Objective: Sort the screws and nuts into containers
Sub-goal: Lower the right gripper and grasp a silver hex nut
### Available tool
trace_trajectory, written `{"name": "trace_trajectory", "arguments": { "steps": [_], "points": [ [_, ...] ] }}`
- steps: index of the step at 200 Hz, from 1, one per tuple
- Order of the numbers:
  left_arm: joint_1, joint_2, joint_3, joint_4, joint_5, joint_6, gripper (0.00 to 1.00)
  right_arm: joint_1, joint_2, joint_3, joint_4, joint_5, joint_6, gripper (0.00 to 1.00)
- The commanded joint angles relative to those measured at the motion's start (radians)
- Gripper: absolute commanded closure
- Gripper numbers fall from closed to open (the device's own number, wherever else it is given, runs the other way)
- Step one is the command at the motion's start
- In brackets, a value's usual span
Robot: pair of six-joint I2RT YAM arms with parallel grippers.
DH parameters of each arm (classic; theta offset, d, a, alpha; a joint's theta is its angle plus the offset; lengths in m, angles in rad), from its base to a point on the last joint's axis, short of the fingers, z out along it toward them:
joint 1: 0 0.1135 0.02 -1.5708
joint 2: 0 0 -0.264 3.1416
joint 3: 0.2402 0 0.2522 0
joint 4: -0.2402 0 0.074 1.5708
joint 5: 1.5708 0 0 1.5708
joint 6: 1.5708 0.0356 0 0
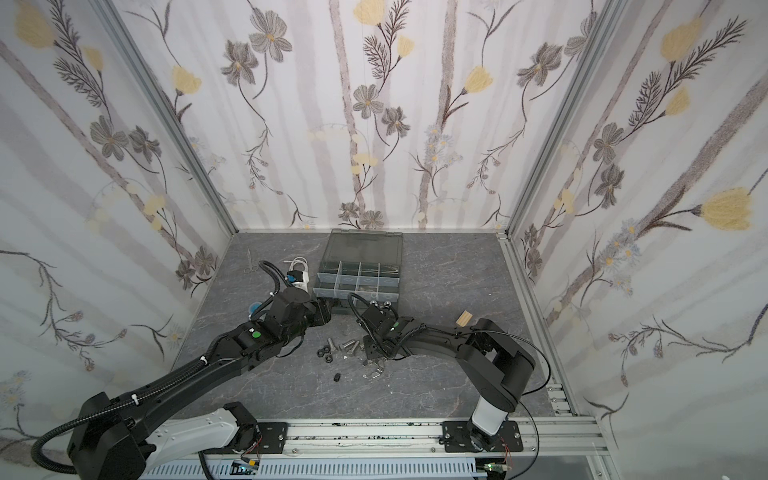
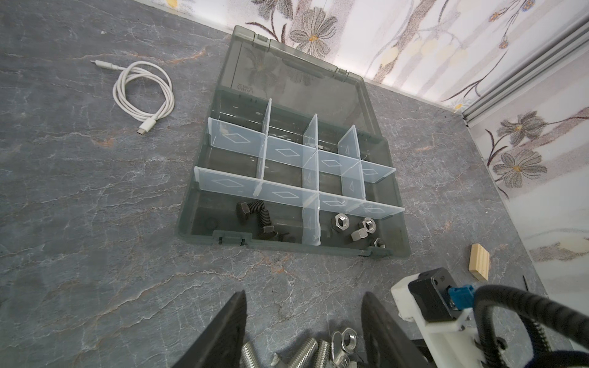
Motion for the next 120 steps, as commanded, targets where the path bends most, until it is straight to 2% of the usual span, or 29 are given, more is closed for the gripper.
{"name": "trace_trajectory", "arguments": {
  "steps": [1, 120],
  "points": [
    [0.005, -0.014, -0.017, 0.041, -0.021, -0.022, 0.40, 0.003, 0.010, -0.006, 0.009, 0.024, 0.007, 0.57],
    [0.033, 0.024, -0.021, 0.073, 0.003, -0.018, 0.40, -0.008, 0.131, 0.101, 0.012, 0.029, -0.011, 0.61]
  ]
}}
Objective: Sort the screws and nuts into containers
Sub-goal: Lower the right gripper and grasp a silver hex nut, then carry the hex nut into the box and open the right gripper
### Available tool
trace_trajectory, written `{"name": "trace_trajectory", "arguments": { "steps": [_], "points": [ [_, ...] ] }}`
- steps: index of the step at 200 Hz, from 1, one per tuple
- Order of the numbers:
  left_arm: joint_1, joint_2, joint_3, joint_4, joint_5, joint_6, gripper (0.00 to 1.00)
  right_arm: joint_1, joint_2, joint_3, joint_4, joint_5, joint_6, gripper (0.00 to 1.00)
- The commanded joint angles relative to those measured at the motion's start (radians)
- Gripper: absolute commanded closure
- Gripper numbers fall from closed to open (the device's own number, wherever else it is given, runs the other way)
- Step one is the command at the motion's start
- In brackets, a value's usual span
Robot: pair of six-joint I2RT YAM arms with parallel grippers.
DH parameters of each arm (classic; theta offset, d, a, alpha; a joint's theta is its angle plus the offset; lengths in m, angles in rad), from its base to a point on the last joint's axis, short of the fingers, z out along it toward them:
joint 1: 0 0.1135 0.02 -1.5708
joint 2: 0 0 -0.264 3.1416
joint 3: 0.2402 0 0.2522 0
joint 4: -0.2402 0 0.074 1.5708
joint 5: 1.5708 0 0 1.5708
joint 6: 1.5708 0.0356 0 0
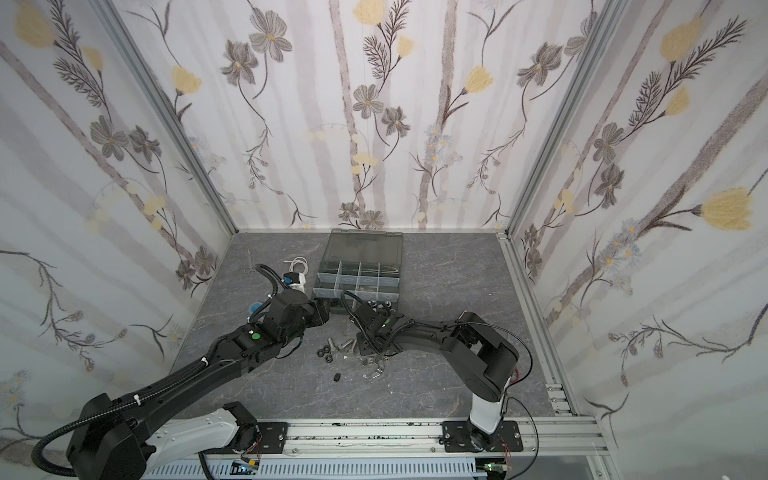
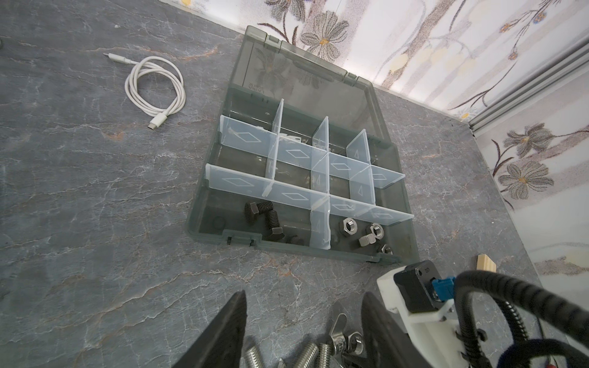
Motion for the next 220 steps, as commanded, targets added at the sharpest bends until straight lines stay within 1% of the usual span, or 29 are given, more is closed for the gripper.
{"name": "trace_trajectory", "arguments": {
  "steps": [1, 36, 59, 84, 139, 183, 220],
  "points": [
    [0.006, 0.017, 0.010, 0.034, 0.005, -0.004, 0.40, -0.005, 0.021, 0.014, -0.020, 0.020, -0.002, 0.61],
    [0.014, 0.042, 0.017, 0.044, 0.020, 0.000, 0.40, -0.011, 0.024, 0.013, -0.038, 0.034, -0.004, 0.66],
    [0.015, 0.048, 0.019, 0.048, 0.027, 0.001, 0.40, -0.013, 0.019, 0.000, -0.038, 0.038, -0.004, 0.71],
    [0.016, 0.048, 0.016, 0.053, 0.035, 0.001, 0.40, -0.021, 0.011, -0.009, -0.036, 0.044, -0.003, 0.73],
    [0.018, 0.048, 0.016, 0.057, 0.041, -0.004, 0.40, -0.049, -0.024, -0.034, -0.036, 0.058, -0.009, 0.72],
    [0.020, 0.056, 0.027, 0.061, 0.049, 0.003, 0.40, -0.068, -0.014, -0.023, -0.044, 0.055, -0.030, 0.66],
    [0.021, 0.067, 0.038, 0.062, 0.058, 0.005, 0.40, -0.076, 0.006, -0.002, -0.053, 0.054, -0.048, 0.64]
  ]
}}
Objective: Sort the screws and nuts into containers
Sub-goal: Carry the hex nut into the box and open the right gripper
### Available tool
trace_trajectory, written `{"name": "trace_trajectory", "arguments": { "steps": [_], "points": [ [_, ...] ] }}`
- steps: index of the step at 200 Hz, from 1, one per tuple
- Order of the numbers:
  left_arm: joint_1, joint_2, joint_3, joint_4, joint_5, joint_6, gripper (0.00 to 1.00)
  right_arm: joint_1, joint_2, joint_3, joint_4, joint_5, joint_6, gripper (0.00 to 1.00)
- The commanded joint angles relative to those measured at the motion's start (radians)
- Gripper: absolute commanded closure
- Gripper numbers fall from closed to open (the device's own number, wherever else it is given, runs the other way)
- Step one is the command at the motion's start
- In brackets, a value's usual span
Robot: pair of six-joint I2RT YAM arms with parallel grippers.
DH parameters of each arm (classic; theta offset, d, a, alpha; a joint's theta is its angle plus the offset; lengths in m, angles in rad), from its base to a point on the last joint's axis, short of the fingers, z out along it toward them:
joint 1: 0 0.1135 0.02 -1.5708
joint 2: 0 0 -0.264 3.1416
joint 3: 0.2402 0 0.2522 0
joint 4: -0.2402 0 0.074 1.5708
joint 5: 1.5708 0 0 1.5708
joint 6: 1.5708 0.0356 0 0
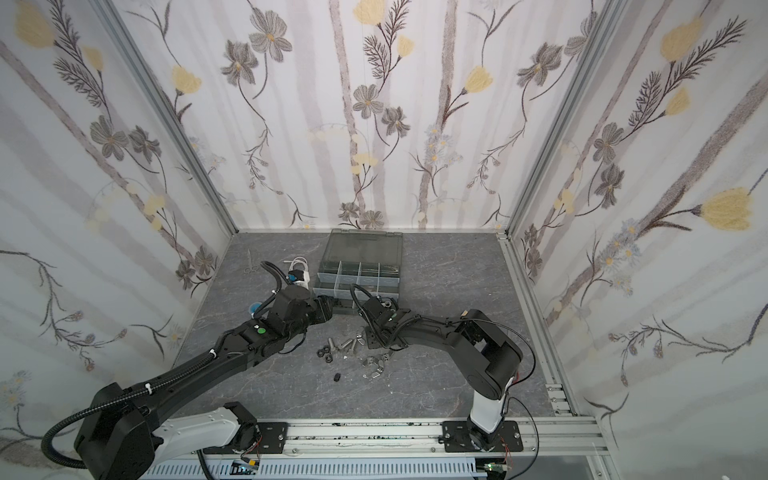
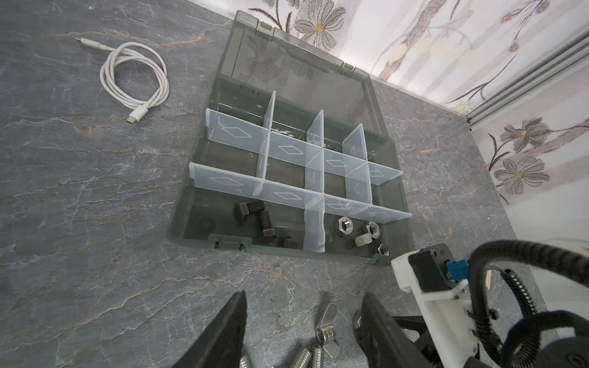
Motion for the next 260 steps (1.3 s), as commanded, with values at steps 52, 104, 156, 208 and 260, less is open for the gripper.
{"name": "trace_trajectory", "arguments": {
  "steps": [52, 104, 156, 208, 260],
  "points": [
    [0.003, 0.009, 0.013, 0.037, 0.003, 0.000, 0.40, -0.008, 0.052, 0.049, -0.050, 0.022, -0.038, 0.67],
    [0.003, -0.002, 0.001, 0.038, 0.007, -0.008, 0.40, -0.010, 0.040, 0.041, -0.046, 0.020, -0.041, 0.75],
    [0.005, -0.016, -0.005, 0.038, -0.005, -0.025, 0.40, -0.059, -0.070, 0.065, -0.044, -0.016, -0.070, 0.77],
    [0.006, -0.034, -0.023, 0.040, 0.006, -0.043, 0.40, -0.141, -0.067, 0.218, -0.084, -0.028, -0.137, 0.76],
    [0.007, -0.047, -0.042, 0.041, 0.012, -0.056, 0.40, -0.147, 0.036, 0.350, -0.106, -0.065, -0.147, 0.75]
  ]
}}
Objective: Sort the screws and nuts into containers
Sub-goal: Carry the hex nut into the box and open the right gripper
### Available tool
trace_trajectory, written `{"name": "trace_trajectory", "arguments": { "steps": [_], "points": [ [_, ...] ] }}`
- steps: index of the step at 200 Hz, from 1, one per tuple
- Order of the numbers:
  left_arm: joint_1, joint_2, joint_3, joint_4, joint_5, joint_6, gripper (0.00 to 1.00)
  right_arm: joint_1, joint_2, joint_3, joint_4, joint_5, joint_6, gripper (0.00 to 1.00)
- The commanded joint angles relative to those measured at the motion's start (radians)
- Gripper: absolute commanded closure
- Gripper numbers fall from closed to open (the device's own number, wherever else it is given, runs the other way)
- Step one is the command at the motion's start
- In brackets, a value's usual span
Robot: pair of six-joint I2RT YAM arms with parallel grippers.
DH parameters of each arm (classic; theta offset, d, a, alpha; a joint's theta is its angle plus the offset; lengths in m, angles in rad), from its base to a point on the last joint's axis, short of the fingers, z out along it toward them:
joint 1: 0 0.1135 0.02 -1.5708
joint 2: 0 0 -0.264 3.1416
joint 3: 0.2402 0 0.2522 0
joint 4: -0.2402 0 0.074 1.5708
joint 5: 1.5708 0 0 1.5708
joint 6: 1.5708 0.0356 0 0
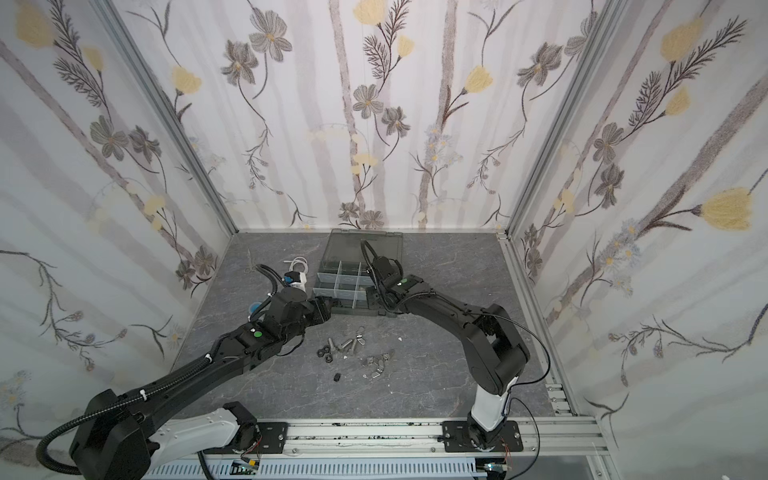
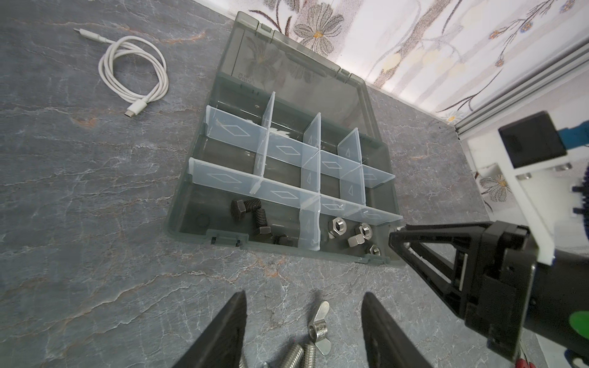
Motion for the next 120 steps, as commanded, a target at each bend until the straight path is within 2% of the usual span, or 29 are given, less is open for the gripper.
{"name": "trace_trajectory", "arguments": {
  "steps": [1, 73, 120],
  "points": [
    [0.001, -0.005, -0.005, 0.026, 0.002, -0.014, 0.40, -0.001, 0.034, 0.038, -0.003, -0.024, -0.015, 0.75],
    [0.004, 0.006, 0.006, 0.029, 0.015, -0.008, 0.40, -0.031, 0.038, -0.019, -0.007, -0.003, -0.007, 0.72],
    [0.005, 0.012, 0.008, 0.030, 0.015, -0.005, 0.40, -0.032, 0.034, -0.010, -0.007, -0.005, -0.002, 0.61]
  ]
}}
